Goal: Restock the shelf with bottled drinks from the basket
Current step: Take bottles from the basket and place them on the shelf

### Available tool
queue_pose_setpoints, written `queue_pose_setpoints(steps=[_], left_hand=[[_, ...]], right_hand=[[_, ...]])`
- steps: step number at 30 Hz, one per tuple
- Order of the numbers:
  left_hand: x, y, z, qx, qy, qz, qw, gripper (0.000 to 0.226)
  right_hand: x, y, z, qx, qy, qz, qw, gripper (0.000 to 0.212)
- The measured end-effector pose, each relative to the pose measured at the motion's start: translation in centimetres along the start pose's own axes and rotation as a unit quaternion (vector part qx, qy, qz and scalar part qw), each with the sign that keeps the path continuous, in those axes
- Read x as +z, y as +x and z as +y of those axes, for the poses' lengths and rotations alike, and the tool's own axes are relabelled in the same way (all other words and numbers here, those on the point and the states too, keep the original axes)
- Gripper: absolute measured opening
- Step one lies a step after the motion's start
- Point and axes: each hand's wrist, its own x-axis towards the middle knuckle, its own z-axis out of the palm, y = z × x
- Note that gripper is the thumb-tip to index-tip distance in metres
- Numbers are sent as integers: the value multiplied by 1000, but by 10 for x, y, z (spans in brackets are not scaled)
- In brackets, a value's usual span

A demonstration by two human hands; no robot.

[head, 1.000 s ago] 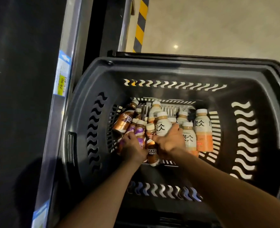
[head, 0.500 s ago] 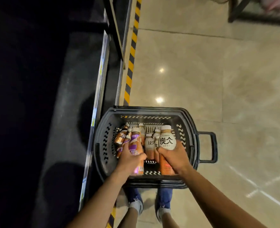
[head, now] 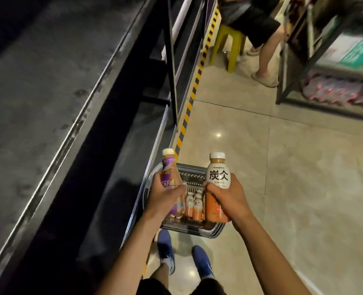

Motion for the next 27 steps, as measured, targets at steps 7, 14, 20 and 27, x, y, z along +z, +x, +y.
queue_pose_setpoints(steps=[7,14,20,27], left_hand=[[-21,-112,24,121,-40,107,986,45],[-67,-236,15,184,-92,252,946,46],[-111,-357,-18,252,-146,385,876,53],[-155,-504,-99,270,-166,522,792,53]], right_hand=[[-11,-56,-54,-93,-17,-101,990,56],[10,-144,-112,-239,-43,-223,944,33],[54,-260,-141,-327,-48,-360,872,36],[93,-430,-118,-341,-46,-531,774,48]])
